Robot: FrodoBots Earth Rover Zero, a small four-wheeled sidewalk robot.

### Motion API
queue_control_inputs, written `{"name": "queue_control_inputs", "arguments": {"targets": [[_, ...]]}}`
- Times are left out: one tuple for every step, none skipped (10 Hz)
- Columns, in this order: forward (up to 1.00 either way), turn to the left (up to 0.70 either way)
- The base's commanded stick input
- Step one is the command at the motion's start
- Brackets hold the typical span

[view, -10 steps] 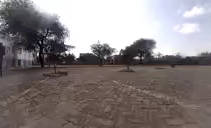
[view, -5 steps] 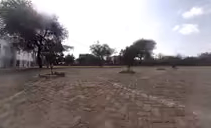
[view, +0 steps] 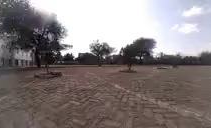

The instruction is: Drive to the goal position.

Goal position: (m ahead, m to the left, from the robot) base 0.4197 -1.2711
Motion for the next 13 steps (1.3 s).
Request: {"name": "queue_control_inputs", "arguments": {"targets": [[0.7,0.0],[0.7,0.0],[0.7,0.0],[0.7,0.0],[0.7,0.0],[0.7,0.0],[0.7,0.0],[0.7,0.0],[0.7,0.0],[0.7,0.0],[0.7,0.0],[0.7,0.0],[0.7,0.0]]}}
